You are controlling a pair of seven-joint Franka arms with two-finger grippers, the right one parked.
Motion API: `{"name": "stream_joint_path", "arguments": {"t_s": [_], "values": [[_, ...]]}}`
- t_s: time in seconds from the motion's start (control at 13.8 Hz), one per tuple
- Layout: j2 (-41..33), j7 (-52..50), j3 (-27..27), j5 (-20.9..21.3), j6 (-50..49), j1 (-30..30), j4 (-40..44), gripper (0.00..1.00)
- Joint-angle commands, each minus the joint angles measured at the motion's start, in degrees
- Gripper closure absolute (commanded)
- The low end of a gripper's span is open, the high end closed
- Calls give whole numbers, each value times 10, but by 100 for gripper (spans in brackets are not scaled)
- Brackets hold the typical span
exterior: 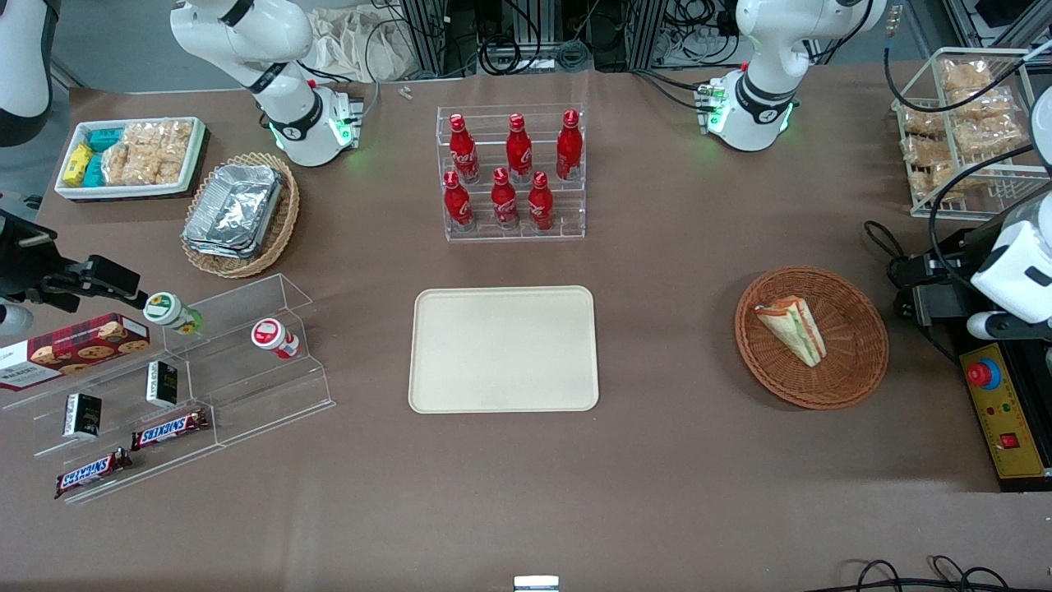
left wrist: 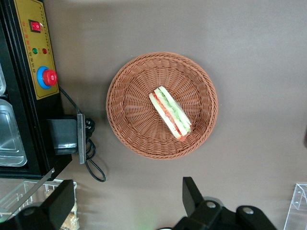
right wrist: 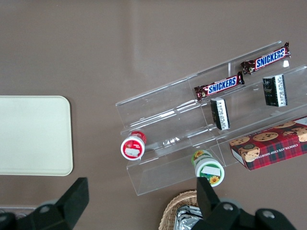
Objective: Place sandwich from basket to tray
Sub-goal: 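Move the left gripper over the sandwich in the wicker basket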
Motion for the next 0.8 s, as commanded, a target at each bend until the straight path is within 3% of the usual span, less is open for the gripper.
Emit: {"name": "stream_joint_path", "arguments": {"t_s": [0.0, 0.36, 0.58, 0.73], "values": [[0, -6, 9, -12, -1, -9, 9, 0], [0, 2, 8, -5, 1, -10, -29, 0], [-79, -14, 9, -19, 120, -9, -186, 0], [-120, -106, 11, -37, 209, -8, -296, 0]]}}
